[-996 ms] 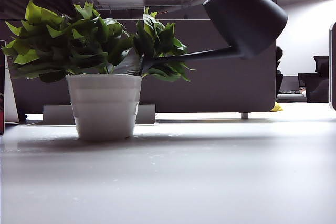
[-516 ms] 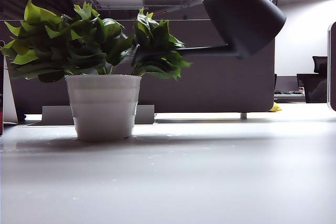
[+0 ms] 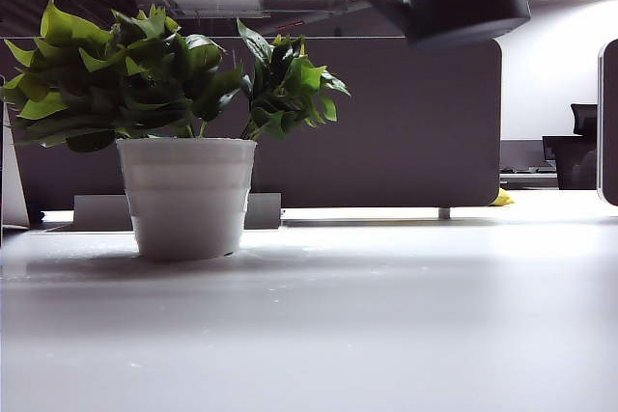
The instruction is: Pick up the watering can from the table, water the potted plant, and put the can back.
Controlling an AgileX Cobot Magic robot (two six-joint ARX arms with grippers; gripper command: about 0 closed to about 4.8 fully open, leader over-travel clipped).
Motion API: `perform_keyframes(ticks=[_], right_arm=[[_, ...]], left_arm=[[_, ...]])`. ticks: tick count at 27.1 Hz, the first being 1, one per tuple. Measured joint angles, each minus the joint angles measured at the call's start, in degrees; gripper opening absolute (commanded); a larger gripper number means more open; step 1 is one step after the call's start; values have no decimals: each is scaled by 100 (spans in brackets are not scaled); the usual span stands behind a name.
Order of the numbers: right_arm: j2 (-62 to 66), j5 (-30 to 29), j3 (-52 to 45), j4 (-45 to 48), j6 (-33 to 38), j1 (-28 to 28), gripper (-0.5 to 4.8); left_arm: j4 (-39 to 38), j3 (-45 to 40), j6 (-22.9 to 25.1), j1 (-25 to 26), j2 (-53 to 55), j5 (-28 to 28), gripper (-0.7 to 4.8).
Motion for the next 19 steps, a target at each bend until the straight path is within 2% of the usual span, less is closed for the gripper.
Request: perform_keyframes(ticks=[3,7,10,14,19], right_arm=[[-396,-164,-1169,835,413,44,-5],[-916,-227,-2334,1451,1143,46,-6],[-1582,-155,-3311,2304,1458,44,-6],[-1923,-13,-4666,3077,1709,44,-6],[-1808,485,-5908,4120,1808,28,-5]], left_arm=[[452,2,20,-9,-256,0,-6],[977,9,22,-7,-472,28,-6],[988,13,20,-4,-511,398,-6],[931,9,22,-120,-507,570,-6],[942,-175,485,-437,-507,654,-6]])
